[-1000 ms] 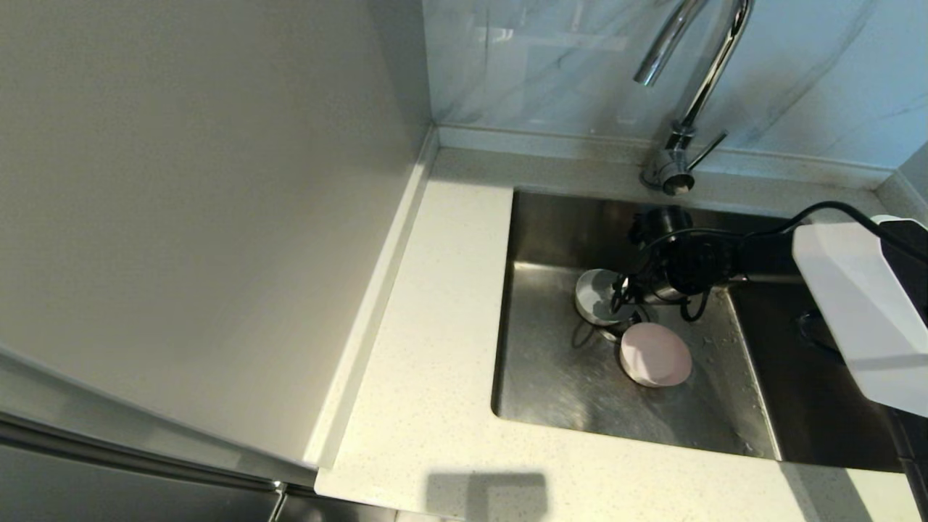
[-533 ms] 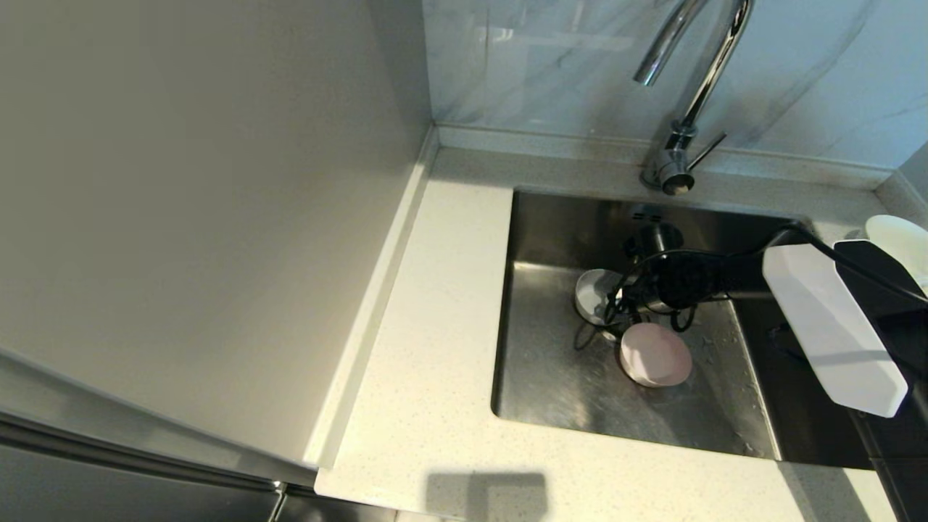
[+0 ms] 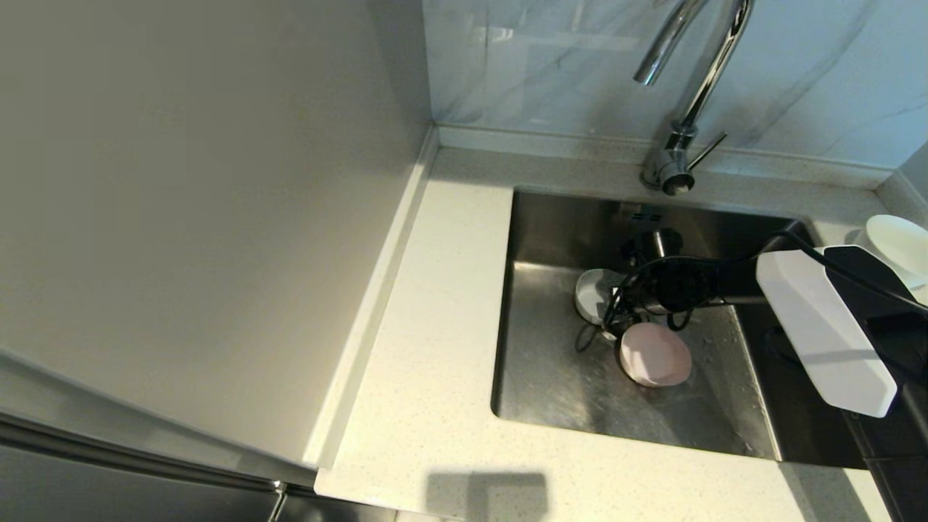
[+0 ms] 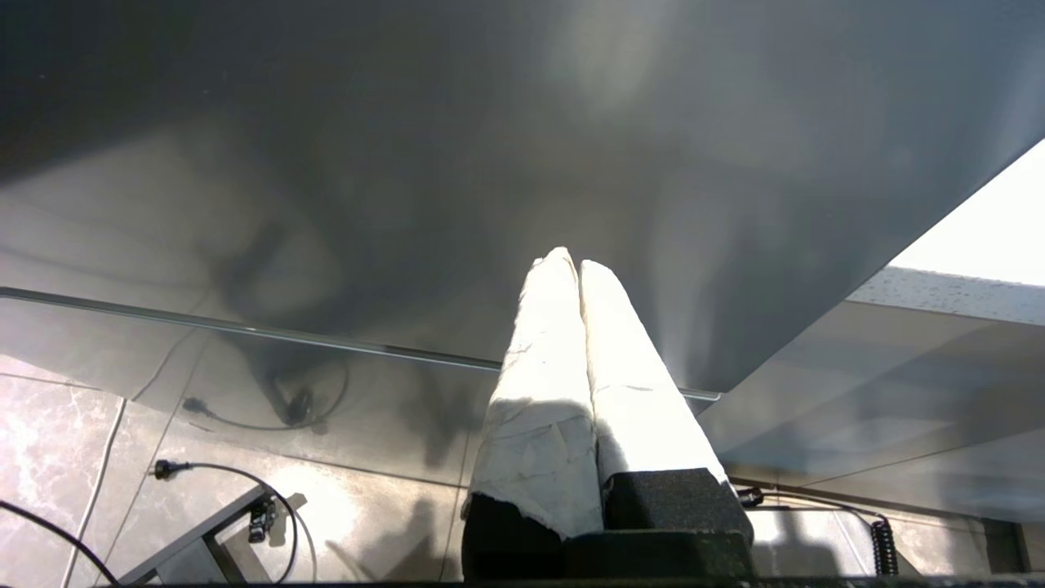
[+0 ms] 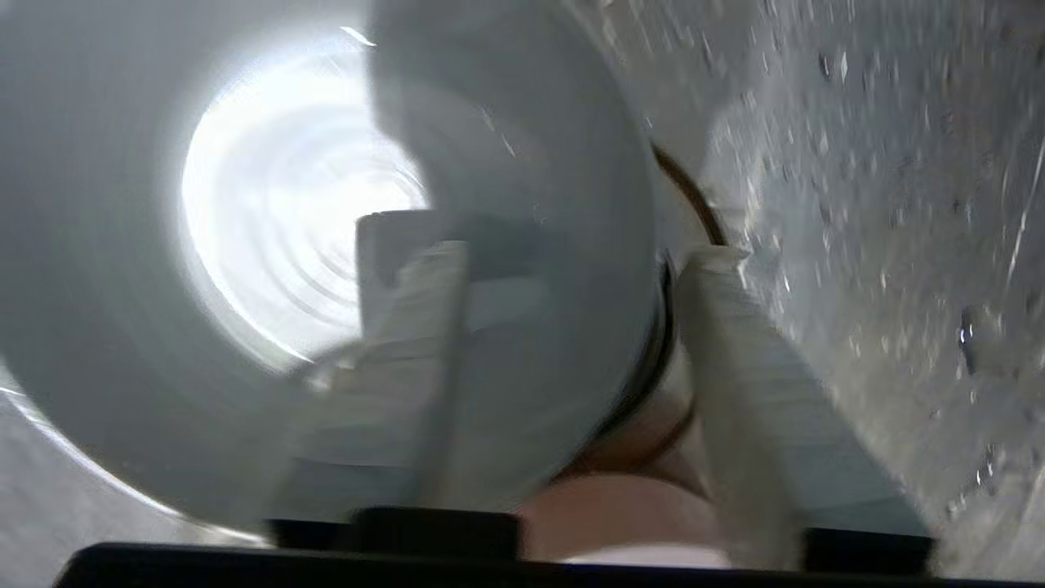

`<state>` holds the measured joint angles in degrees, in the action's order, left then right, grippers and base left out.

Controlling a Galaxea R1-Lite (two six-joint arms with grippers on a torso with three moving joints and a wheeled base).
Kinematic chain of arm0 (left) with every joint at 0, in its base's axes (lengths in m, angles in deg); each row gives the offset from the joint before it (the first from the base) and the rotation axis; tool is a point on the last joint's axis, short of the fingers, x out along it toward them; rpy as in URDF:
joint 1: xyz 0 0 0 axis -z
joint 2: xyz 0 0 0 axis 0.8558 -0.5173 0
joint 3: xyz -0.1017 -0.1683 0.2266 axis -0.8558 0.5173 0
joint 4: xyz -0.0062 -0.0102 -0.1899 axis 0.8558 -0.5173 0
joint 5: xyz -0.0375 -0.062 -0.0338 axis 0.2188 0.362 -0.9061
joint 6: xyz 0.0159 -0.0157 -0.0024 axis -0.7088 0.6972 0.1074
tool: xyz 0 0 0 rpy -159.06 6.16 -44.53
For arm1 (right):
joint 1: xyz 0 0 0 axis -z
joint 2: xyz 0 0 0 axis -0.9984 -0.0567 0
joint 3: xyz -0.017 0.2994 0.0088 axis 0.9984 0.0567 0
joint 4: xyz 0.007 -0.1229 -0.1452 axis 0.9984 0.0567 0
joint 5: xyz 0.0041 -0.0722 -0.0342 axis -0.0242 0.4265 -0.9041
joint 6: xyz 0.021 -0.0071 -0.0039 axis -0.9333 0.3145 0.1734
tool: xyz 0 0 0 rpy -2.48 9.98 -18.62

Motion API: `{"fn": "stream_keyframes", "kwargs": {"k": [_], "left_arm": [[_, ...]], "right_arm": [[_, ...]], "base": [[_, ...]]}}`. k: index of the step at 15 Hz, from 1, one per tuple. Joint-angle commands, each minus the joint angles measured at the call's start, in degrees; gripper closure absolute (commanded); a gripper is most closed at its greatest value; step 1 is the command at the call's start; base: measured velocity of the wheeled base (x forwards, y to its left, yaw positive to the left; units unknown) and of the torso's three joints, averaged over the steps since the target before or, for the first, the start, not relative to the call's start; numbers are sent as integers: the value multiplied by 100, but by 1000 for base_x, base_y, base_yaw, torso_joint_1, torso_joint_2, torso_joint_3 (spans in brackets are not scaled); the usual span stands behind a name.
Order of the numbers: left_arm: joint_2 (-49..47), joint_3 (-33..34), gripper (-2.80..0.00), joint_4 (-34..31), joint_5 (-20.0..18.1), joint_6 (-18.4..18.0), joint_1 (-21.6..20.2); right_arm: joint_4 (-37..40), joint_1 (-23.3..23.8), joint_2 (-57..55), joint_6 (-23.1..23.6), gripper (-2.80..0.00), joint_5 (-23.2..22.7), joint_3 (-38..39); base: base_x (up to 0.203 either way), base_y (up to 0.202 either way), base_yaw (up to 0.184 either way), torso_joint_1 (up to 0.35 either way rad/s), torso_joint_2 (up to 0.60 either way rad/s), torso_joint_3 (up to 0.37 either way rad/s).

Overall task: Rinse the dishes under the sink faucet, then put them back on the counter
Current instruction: Put a bowl back to the table from the sink

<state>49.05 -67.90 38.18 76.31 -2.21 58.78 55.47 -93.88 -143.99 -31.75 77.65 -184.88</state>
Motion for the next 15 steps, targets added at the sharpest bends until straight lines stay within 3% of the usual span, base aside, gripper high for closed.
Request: {"fn": "stream_keyframes", "kwargs": {"k": [1,7,10,13,15], "left_arm": [[18,0,0,2,4,4,-1],[18,0,0,2,4,7,-1],[18,0,0,2,4,7,-1],[18,0,0,2,4,7,-1],[18,0,0,2,4,7,-1]], "right_arm": [[-2,9,109,0,0,23,1],[34,53,606,-19,0,80,229],[51,319,1331,35,0,107,507],[92,810,2441,477,0,63,1518],[98,1387,3243,714,0,-37,2338]], "base": [[0,0,0,0,0,0],[0,0,0,0,0,0],[0,0,0,0,0,0],[0,0,0,0,0,0],[0,0,0,0,0,0]]}}
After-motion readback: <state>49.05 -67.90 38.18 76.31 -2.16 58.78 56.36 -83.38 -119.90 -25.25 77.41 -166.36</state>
